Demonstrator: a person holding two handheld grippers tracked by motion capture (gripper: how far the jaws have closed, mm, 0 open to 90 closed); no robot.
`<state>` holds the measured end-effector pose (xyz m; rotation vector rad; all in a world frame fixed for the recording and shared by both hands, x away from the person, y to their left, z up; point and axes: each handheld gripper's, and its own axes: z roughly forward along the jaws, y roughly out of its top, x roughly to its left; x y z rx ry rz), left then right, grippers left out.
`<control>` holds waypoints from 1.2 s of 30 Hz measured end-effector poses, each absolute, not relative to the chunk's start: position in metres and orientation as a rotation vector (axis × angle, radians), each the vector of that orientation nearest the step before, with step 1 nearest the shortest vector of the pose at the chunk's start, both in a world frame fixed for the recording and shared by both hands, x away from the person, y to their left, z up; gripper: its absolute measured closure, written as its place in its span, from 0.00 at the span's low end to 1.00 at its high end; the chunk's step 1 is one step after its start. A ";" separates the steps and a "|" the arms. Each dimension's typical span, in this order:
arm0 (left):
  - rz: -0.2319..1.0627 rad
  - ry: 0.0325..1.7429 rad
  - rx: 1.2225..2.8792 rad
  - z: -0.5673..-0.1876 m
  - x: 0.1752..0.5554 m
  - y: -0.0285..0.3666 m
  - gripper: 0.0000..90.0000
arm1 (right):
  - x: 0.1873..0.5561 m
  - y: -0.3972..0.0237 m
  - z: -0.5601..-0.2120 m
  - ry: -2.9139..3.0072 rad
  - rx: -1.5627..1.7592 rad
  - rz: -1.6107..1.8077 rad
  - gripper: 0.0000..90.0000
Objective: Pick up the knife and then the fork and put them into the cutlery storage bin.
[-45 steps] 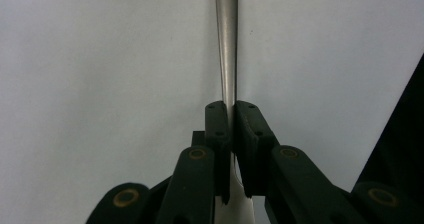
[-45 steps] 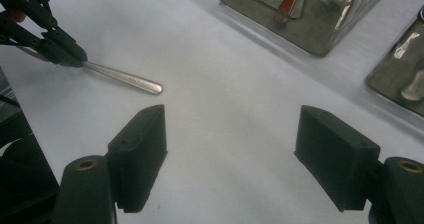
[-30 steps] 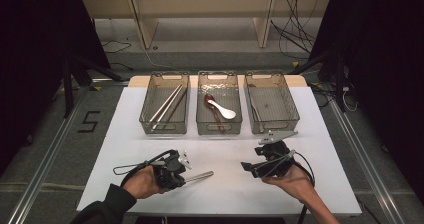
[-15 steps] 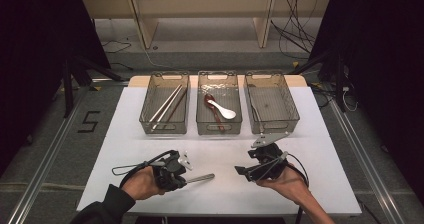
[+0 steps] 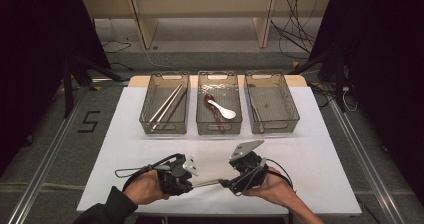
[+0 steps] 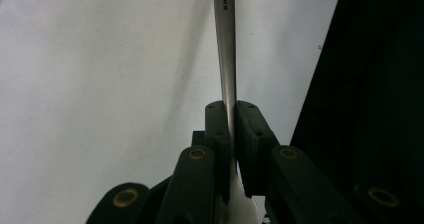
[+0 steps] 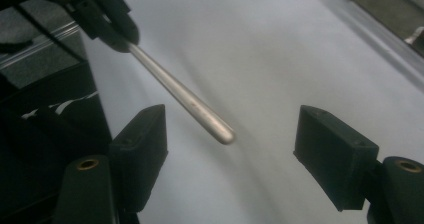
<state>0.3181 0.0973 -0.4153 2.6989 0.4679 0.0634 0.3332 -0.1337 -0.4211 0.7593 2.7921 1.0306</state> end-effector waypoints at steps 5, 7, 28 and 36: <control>0.044 0.438 2.681 -0.411 0.315 0.092 0.94 | 0.328 -0.120 -0.426 2.852 0.684 1.003 0.34; 0.042 0.428 2.678 -0.411 0.313 0.090 0.94 | 0.327 -0.117 -0.427 2.869 0.646 0.981 0.35; -0.005 0.367 2.663 -0.411 0.307 0.080 0.94 | 0.314 -0.106 -0.436 2.936 0.404 0.870 0.60; -0.024 0.353 2.656 -0.410 0.306 0.079 0.94 | 0.311 -0.103 -0.438 2.934 0.332 0.847 0.70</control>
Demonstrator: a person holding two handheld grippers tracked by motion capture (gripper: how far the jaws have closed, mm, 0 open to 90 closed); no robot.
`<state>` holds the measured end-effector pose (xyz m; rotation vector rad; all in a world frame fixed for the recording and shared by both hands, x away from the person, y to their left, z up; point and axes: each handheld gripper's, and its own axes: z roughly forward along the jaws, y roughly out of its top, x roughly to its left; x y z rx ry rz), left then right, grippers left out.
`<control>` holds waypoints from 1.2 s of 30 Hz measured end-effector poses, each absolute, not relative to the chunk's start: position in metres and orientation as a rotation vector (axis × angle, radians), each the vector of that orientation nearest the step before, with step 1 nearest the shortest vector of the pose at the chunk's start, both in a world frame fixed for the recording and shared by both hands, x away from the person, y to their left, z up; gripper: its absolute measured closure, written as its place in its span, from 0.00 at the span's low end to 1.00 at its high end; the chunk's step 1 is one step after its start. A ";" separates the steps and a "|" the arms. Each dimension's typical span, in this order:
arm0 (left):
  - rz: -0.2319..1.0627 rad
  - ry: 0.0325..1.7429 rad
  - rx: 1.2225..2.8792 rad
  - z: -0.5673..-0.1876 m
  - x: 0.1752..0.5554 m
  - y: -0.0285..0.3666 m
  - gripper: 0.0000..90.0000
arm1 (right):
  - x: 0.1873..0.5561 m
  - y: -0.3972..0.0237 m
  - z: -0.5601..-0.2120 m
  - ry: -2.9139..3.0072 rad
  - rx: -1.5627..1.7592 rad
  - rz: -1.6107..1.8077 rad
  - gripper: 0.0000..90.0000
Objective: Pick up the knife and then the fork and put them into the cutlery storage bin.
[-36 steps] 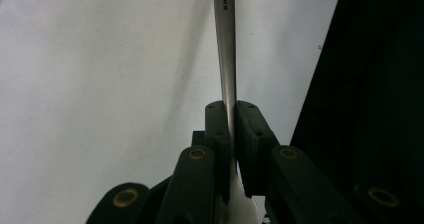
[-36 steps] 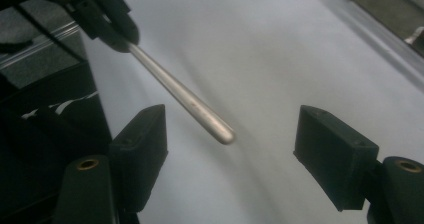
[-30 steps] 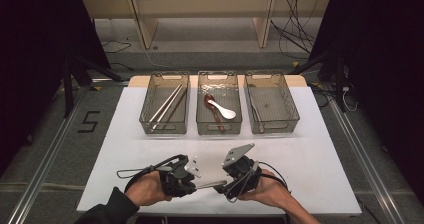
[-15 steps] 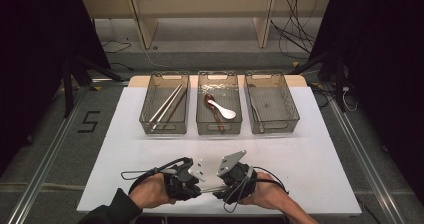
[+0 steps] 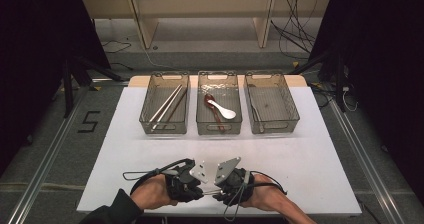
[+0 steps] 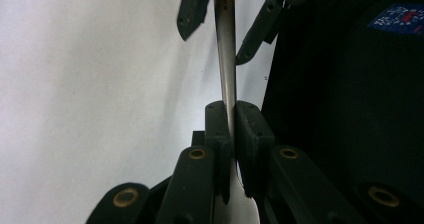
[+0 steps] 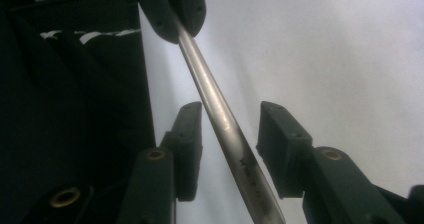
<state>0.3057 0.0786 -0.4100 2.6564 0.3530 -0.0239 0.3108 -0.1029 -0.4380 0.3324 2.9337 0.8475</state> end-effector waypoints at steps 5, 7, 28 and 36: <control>-0.034 0.346 2.658 -0.411 0.305 0.078 0.93 | 0.309 -0.101 -0.440 2.931 0.284 0.835 0.78; -0.041 0.336 2.665 -0.412 0.306 0.078 0.93 | 0.308 -0.102 -0.440 2.941 0.263 0.828 0.79; -0.020 0.389 2.570 -0.408 0.316 0.089 0.82 | 0.305 -0.107 -0.437 2.978 0.132 0.815 0.98; 0.031 0.505 2.513 -0.400 0.325 0.103 0.53 | 0.311 -0.115 -0.437 2.948 0.214 0.783 0.98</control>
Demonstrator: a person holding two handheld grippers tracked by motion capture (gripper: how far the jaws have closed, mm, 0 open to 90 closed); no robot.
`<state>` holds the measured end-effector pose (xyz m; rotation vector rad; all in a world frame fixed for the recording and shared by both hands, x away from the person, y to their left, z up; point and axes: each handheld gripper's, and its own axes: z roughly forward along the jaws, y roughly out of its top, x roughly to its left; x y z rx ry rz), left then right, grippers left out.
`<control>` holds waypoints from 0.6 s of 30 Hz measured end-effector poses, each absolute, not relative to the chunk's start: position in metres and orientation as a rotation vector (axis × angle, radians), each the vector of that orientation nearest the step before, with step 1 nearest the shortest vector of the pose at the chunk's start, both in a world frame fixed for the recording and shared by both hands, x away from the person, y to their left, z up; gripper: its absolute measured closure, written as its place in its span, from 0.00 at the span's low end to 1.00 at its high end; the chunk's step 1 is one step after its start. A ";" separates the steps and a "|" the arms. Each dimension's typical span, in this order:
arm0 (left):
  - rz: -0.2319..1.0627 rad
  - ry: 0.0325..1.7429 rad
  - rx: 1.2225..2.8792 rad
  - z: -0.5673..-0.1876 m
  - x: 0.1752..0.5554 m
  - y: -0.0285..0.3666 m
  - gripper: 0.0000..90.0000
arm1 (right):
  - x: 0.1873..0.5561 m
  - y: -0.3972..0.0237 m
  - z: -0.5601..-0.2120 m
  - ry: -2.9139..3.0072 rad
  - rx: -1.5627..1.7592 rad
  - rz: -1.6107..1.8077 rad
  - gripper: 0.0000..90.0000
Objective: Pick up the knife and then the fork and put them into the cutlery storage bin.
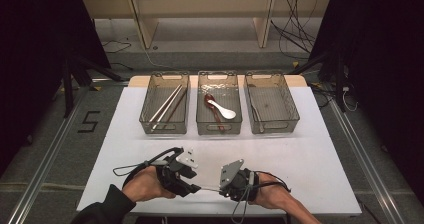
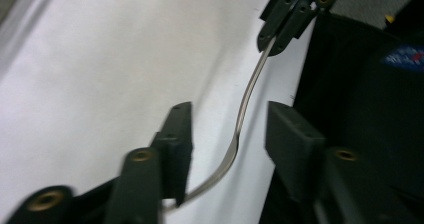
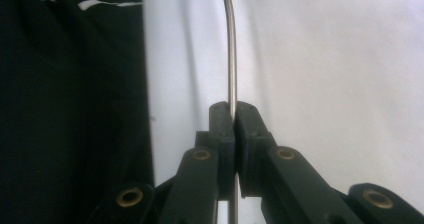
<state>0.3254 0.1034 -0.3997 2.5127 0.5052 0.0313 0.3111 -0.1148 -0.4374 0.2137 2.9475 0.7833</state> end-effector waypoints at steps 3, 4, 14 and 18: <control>0.046 0.552 2.465 -0.397 0.328 0.108 0.47 | 0.316 -0.120 -0.437 2.933 0.251 0.765 0.98; 0.061 0.561 2.457 -0.396 0.329 0.109 0.45 | 0.317 -0.121 -0.437 2.929 0.259 0.754 0.98; 0.116 0.699 2.338 -0.389 0.335 0.129 0.31 | 0.334 -0.143 -0.432 2.838 0.436 0.716 0.97; 0.140 0.740 2.311 -0.387 0.338 0.136 0.28 | 0.343 -0.158 -0.426 2.791 0.507 0.715 0.97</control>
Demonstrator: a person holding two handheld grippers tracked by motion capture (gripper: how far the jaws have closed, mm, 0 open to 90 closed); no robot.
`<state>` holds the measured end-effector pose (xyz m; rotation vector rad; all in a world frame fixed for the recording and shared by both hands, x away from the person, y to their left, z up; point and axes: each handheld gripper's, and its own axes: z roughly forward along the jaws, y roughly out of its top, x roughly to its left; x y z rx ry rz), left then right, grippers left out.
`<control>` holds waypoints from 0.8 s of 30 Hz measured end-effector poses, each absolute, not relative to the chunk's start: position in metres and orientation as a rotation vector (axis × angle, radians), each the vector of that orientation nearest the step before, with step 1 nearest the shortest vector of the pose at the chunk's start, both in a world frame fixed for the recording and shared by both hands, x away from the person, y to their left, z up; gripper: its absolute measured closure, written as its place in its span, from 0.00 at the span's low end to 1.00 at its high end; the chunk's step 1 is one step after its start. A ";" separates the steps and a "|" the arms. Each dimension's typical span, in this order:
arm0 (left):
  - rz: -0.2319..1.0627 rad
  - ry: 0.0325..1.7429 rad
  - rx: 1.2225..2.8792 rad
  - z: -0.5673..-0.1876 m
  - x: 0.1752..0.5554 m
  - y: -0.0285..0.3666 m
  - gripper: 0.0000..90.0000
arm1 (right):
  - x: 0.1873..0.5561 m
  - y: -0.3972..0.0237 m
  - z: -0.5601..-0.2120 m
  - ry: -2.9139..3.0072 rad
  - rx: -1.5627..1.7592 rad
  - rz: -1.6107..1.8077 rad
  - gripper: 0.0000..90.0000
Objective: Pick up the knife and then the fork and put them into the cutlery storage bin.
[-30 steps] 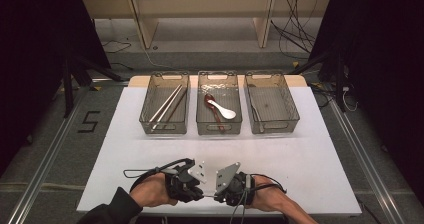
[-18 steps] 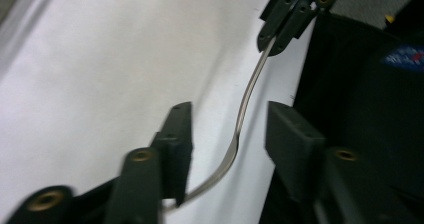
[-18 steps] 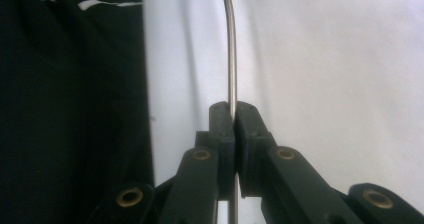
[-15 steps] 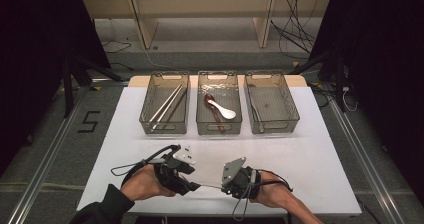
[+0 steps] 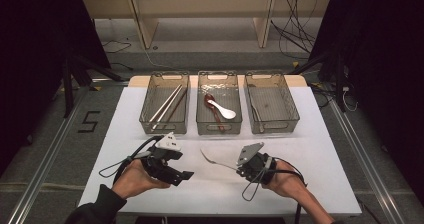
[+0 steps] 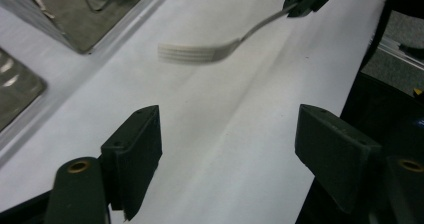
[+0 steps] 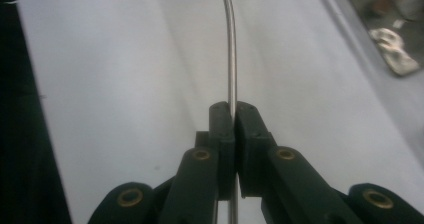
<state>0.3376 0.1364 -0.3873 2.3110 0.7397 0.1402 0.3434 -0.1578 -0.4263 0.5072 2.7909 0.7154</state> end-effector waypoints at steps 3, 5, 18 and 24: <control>0.162 0.758 2.291 -0.387 0.339 0.140 0.26 | 0.350 -0.168 -0.422 2.753 0.561 0.721 0.97; 0.169 0.772 2.280 -0.388 0.339 0.142 0.25 | 0.354 -0.176 -0.418 2.720 0.597 0.728 0.97; 0.224 0.876 2.223 -0.399 0.340 0.165 0.22 | 0.374 -0.213 -0.399 2.601 0.801 0.750 0.97; 0.245 0.901 2.197 -0.402 0.339 0.171 0.20 | 0.394 -0.227 -0.391 2.534 0.912 0.764 0.97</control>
